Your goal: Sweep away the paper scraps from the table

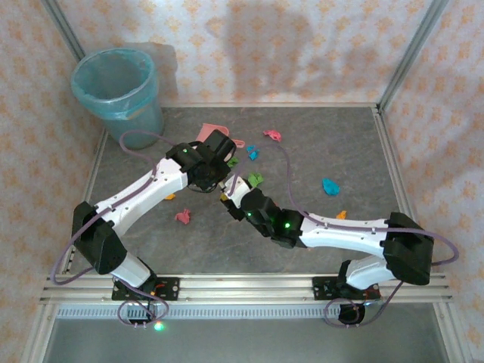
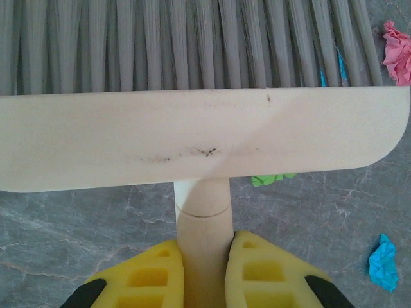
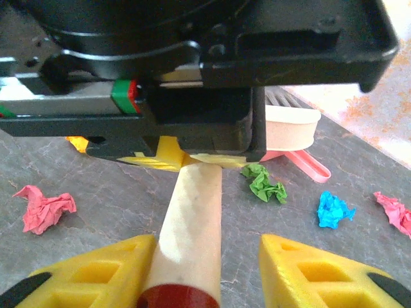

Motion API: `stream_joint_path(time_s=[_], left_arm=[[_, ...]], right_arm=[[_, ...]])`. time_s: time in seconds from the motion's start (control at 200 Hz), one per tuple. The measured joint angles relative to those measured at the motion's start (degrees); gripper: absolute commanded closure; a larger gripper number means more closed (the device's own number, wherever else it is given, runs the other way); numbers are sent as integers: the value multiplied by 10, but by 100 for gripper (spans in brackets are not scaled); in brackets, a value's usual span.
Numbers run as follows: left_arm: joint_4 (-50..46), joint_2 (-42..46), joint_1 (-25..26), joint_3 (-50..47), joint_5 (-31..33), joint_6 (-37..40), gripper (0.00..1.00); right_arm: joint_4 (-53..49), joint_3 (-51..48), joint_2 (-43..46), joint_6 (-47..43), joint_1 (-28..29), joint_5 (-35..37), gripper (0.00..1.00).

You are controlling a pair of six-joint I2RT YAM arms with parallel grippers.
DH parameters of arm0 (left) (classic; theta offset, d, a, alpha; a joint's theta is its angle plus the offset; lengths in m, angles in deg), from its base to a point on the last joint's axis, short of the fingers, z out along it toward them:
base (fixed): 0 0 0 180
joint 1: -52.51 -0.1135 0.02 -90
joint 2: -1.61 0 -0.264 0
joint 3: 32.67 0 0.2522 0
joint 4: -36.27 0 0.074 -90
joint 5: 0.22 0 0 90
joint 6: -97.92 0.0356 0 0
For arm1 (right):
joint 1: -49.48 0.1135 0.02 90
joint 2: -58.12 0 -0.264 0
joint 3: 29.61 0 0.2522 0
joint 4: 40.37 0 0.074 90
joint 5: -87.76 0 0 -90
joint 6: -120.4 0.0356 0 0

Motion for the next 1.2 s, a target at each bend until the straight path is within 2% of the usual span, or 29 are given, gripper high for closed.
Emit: stream_joint_path(time_s=[0.285,0.4,0.46,0.52,0.621,0.711,0.801,0.851,0.911,1.026,1.196], left_arm=[[7,-2,-7,0,-7,-9,100],[7,-2,-7,0,-8,-10,100],[8,-2,-10,0,-10,-10,97],[8,-2,-11,0,-17,-10,91],[11,-2,-15,0,-23,-9,72],[17,-2,-15,0,-31,-3,47],[21,-2,-14,1,-39,12,14],[23,-2,-14,2,-41,15,5],[24,-2,-14,8,-45,26,0],[33,14,-14,17,-50,52,0],[80,106,-13,7,-49,113,0]], right_arm=[[7,0,-7,2,-1,0,81],[9,0,-8,2,-2,0,100],[9,0,-8,2,-2,0,100],[9,0,-8,3,-2,0,100],[8,0,-8,9,-3,2,100],[4,2,-8,24,-3,10,100],[-15,2,-5,49,-10,18,100],[-27,2,1,65,-16,21,100],[-43,2,16,89,-23,25,100],[-71,2,59,138,-35,28,100],[-146,14,116,223,-61,34,100]])
